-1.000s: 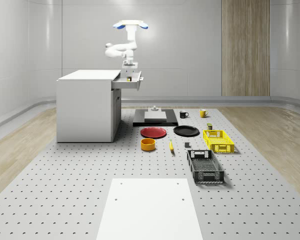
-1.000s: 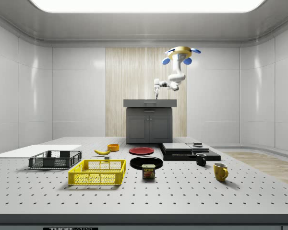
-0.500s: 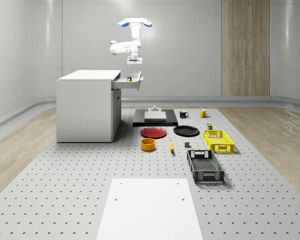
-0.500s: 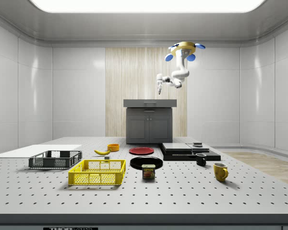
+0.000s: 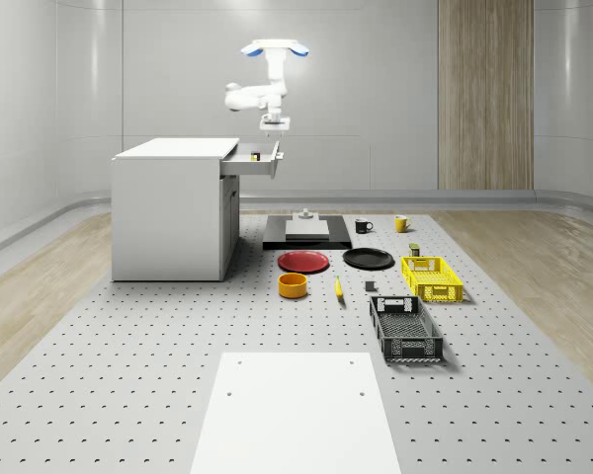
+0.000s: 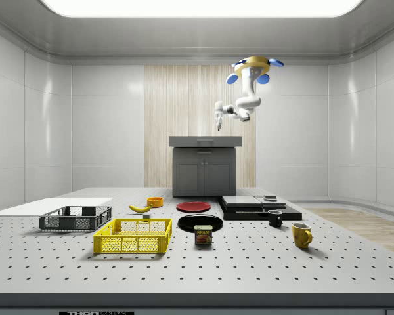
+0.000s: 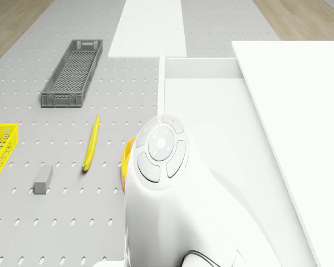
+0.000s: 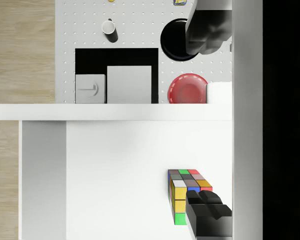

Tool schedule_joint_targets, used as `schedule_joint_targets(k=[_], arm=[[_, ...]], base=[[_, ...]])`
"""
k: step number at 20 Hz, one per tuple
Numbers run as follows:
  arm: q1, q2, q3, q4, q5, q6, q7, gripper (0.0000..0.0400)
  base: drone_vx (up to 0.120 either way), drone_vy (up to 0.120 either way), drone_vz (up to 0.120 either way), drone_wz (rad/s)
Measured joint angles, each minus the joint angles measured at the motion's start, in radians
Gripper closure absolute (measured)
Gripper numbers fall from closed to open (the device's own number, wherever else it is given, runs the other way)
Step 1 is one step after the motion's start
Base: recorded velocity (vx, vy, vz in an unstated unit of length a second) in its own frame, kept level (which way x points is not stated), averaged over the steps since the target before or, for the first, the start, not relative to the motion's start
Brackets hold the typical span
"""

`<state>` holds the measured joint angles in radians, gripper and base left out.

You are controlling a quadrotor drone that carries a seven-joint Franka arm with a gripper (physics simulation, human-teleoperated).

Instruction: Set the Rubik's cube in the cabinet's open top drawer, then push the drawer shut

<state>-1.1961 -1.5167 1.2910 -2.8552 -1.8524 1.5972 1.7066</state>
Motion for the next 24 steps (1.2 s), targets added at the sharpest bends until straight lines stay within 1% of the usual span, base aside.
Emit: schedule_joint_targets(k=[9,13,17,21,24], arm=[[-0.001,-0.003,0.001,0.0,0.002,0.003,0.001,0.0],[-0.001,-0.005,0.001,0.0,0.003,0.004,0.001,0.0],[-0.002,-0.006,0.002,0.0,0.003,0.005,0.001,0.0],[-0.002,-0.007,0.002,0.0,0.004,0.007,0.002,0.0],[-0.002,-0.008,0.002,0.0,0.004,0.007,0.002,0.0]], base=[[0.0,0.12,-0.009,0.0],[0.0,0.12,-0.12,0.0],[0.0,0.12,-0.02,0.0],[0.0,0.12,-0.12,0.0],[0.0,0.12,-0.013,0.0]])
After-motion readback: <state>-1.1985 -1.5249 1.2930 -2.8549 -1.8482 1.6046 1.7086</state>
